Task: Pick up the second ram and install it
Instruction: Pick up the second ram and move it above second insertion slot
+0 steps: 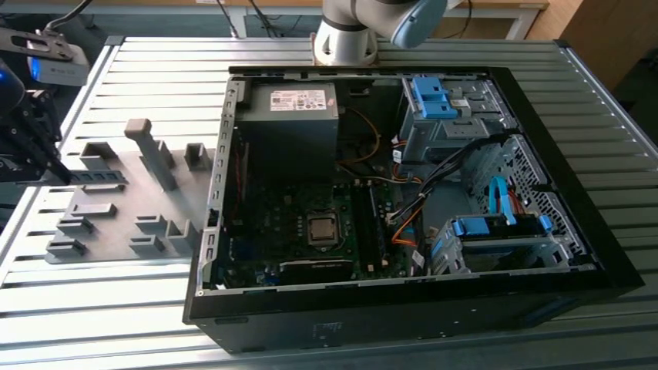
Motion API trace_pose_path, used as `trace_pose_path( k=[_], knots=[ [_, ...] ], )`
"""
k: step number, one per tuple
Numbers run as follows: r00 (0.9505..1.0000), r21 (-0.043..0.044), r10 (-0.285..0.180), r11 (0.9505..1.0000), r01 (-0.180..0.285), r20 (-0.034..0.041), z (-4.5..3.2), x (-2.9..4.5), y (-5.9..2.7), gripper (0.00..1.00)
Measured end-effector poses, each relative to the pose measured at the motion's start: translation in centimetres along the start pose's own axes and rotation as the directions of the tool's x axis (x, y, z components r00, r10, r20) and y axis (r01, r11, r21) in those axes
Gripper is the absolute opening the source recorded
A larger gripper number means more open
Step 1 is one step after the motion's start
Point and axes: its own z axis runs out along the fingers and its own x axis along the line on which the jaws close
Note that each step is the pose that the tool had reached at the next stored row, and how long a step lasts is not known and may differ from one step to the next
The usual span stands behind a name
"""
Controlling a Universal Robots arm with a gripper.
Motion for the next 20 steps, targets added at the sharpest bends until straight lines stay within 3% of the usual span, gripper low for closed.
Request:
trace_pose_path(
  k=[7,20],
  knots=[
    [1.0,0.0001,0.0,1.0,0.0,0.0001,-0.91,-0.01,-0.01,0.14],
    [1.0,0.0002,0.0,1.0,0.0,0.0001,-5.91,-0.09,-0.02,0.14]
  ],
)
